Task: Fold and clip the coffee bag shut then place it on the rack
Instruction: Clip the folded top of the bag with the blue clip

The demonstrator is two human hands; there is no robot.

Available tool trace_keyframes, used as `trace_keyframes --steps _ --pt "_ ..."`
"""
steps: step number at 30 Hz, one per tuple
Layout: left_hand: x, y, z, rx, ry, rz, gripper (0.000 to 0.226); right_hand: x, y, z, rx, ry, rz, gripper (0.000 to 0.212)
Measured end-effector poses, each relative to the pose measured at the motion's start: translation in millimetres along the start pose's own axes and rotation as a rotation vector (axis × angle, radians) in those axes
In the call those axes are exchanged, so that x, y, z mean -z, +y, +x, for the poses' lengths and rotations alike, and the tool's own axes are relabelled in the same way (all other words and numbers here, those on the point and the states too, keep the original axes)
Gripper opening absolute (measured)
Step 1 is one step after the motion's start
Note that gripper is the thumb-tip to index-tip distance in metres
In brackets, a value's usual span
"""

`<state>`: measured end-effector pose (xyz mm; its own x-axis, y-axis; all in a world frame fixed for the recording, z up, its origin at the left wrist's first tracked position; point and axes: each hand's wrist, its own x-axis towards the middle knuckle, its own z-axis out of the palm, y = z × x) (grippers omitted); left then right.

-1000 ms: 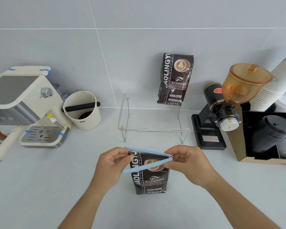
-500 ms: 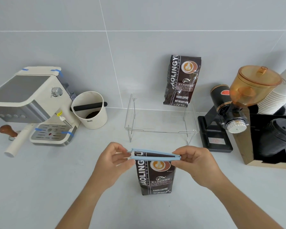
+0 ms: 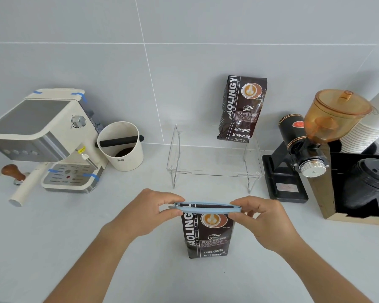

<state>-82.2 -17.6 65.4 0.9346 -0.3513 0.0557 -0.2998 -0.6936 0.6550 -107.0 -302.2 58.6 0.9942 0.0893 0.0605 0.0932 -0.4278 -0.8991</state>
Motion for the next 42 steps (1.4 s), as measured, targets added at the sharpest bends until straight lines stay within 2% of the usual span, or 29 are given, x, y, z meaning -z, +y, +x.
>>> trace_keyframes --steps 6,9,11,18,25,33,37,39,42 --pt "-4 0 -5 -0.011 0.014 0.087 0.019 -3 0 -6 0.053 0.074 -0.12 0.046" --pt "-7 2 -7 -0.027 0.033 0.083 0.017 -4 1 -9 0.071 0.112 -0.145 0.026" --pt "-9 4 -9 -0.031 0.055 0.081 0.017 -5 0 -10 0.089 0.125 -0.178 0.02" --pt "-10 5 -16 -0.019 0.052 0.079 0.015 -6 -1 -13 0.102 0.102 -0.218 0.022" --pt "-6 10 -7 -0.06 -0.091 0.157 0.027 -5 5 -13 0.1 0.059 -0.171 0.021" --pt "-14 12 -2 -0.117 -0.074 0.132 0.017 -5 10 -15 0.07 0.063 -0.082 0.024" --pt "-18 12 -4 -0.079 -0.029 0.026 0.019 -6 16 -14 0.028 0.048 -0.004 0.043" --pt "-22 7 -6 -0.007 0.0 -0.139 0.014 -8 23 -13 -0.001 0.013 0.055 0.045" --pt "-31 -2 -12 0.138 0.04 -0.451 0.032 -11 36 -12 -0.083 -0.071 0.135 0.055"
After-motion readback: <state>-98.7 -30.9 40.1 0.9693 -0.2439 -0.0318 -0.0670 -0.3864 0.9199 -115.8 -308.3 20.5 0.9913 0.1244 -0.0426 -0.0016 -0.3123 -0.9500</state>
